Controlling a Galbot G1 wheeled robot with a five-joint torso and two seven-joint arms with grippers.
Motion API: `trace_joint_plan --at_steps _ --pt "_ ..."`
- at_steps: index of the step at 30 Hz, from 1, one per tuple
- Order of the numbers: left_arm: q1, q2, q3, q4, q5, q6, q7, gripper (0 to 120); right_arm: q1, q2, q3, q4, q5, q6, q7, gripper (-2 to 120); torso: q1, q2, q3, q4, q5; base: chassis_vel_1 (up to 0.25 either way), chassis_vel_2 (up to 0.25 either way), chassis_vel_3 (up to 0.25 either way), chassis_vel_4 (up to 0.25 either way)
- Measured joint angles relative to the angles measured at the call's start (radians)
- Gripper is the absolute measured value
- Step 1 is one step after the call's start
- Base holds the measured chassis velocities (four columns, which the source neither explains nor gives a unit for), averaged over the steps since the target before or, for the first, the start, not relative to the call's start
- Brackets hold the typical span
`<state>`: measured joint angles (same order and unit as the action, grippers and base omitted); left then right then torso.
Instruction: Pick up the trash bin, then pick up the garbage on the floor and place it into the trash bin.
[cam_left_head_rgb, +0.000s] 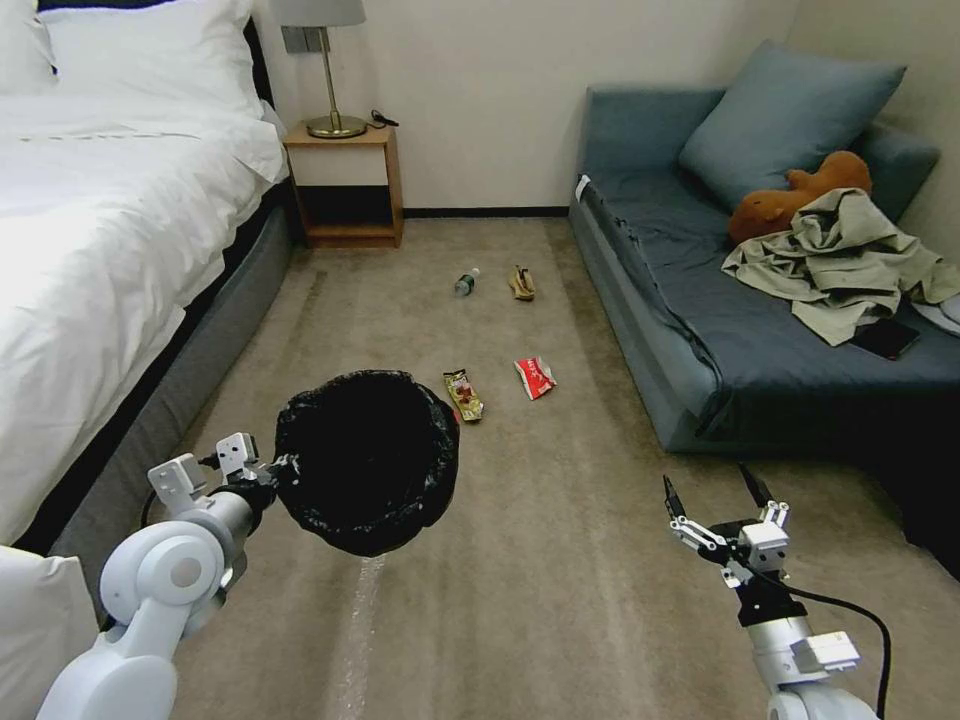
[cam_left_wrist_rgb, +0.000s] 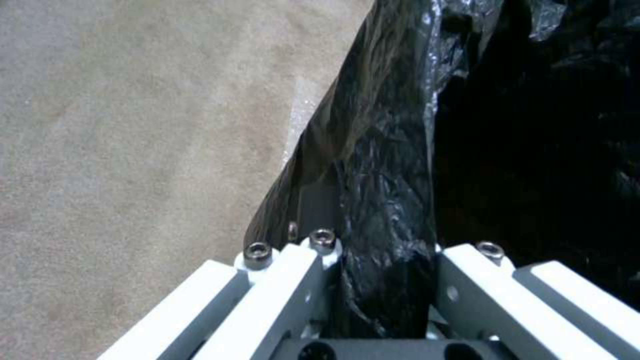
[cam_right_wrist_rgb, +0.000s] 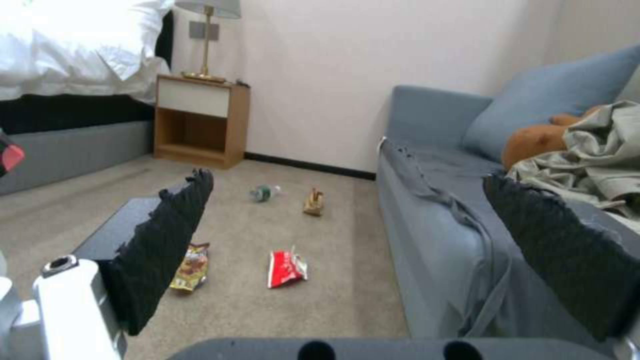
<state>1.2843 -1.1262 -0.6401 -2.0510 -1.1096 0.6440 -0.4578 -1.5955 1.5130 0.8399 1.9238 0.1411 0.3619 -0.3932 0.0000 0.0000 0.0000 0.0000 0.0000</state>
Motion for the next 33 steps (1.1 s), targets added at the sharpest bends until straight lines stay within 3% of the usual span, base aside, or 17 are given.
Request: trace_joint_plan --at_steps 33 --pt "0.004 0.0 0.0 -0.001 0.001 -0.008 0.005 3 0.002 -0.004 0.004 -0.01 0.009 0.0 0.001 100 0.0 0.0 0.0 0.0 0.0 -0.011 0.012 0.01 -0.013"
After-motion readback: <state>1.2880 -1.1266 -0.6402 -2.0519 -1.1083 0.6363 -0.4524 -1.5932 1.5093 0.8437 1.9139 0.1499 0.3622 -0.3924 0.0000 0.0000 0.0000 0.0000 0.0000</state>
